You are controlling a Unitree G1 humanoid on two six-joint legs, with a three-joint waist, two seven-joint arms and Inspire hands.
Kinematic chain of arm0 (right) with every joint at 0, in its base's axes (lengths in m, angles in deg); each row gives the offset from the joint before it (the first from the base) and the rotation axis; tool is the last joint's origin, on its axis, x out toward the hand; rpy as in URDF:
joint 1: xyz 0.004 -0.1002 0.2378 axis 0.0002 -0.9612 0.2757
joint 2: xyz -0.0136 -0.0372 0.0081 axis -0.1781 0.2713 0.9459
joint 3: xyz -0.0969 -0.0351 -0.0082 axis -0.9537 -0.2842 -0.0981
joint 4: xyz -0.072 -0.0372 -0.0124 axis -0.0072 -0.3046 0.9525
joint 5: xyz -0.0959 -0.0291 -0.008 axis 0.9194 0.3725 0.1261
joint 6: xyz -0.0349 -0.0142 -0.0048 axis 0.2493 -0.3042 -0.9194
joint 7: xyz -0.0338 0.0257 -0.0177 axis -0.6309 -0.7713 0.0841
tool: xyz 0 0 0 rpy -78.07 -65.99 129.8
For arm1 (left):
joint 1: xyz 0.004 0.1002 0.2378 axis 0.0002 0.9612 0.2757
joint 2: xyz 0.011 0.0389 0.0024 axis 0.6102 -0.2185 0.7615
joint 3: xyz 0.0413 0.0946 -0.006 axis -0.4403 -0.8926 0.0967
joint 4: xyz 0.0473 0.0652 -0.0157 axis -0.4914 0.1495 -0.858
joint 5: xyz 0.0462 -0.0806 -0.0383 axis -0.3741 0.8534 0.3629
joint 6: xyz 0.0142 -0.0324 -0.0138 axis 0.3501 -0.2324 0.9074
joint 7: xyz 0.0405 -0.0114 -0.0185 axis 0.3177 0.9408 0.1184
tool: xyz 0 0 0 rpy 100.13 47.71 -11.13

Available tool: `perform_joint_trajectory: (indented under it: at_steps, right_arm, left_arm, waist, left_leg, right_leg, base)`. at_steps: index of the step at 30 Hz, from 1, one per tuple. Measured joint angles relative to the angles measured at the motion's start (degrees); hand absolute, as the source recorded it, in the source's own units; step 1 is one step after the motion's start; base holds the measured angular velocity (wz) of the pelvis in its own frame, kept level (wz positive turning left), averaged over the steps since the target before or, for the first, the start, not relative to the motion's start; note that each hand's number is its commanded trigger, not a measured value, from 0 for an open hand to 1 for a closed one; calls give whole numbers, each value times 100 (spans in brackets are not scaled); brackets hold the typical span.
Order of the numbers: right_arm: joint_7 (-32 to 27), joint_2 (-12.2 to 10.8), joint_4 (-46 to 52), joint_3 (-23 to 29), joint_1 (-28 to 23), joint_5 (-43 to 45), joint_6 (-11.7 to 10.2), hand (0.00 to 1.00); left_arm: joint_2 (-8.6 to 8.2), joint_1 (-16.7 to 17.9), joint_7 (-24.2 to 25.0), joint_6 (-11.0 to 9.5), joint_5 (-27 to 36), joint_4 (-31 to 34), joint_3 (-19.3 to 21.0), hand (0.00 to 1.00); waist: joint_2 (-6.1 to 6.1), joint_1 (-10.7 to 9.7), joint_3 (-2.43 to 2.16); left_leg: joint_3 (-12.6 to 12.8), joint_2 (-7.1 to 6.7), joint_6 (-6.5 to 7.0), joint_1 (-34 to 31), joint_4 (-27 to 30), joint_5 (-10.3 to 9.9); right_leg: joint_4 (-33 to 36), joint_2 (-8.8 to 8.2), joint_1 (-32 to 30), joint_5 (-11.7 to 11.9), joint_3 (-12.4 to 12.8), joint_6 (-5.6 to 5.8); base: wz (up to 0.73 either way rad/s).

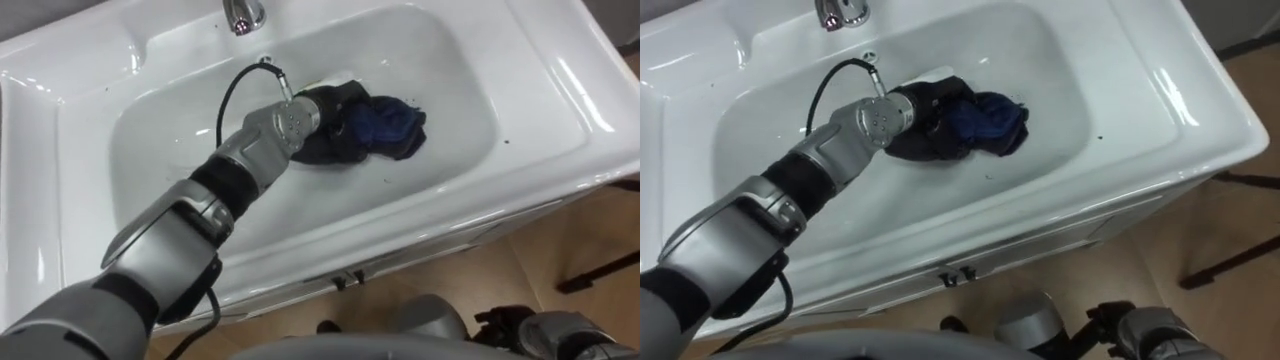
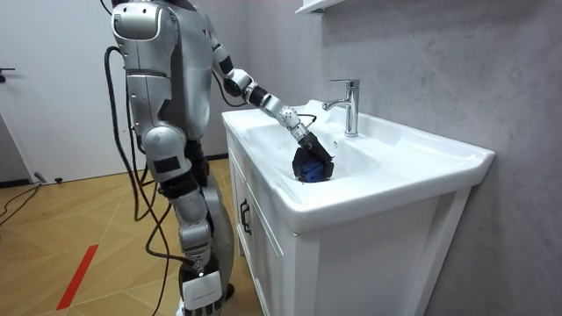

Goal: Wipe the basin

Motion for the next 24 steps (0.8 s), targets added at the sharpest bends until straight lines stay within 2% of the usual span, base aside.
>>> perform_joint_trajectory:
  at_steps: [7, 14, 17, 18, 24]
  right_arm:
    - [-154, 26, -52, -28, 41, -150, -68, 0]
    - [-432, 29, -236, -164, 158, -150, -190, 0]
    - [-571, 31, -234, -162, 176, -217, -199, 0]
    - [-576, 26, -234, -162, 175, -221, -200, 0]
    - [-609, 25, -235, -161, 186, -221, -199, 0]
  left_arm:
    - [-26, -4, -71, -12, 208, 301, -171, 100]
    - [-34, 0, -219, -218, 210, 372, -286, 100]
    - [-41, 2, -259, -225, 206, 372, -286, 100]
    - [-48, 13, -288, -226, 190, 371, -283, 100]
    - [-57, 38, -405, -274, 158, 302, -274, 100]
  waist:
    - [32, 14, -2]
    - [101, 48, 2]
    - [103, 52, 15]
    - [89, 52, 42]
    - [72, 53, 59]
  left_leg:
    - [17, -49, 48, -88, -69, 33]
    - [17, -93, 64, -68, -160, 60]
    - [38, -93, 65, -49, -164, 60]
    - [43, -94, 65, -2, -182, 61]
    - [70, -88, 66, 18, -201, 75]
  right_leg:
    - [-10, -43, -98, 8, -15, 40]
    - [-16, -62, -92, 58, -20, 70]
    - [-44, -60, -59, 74, -26, 76]
    - [-80, -54, -7, 82, -25, 74]
    - [-89, -50, -6, 89, -6, 74]
  base:
    - [3]
    - [0]
    - [0]
    - [0]
    - [-1]
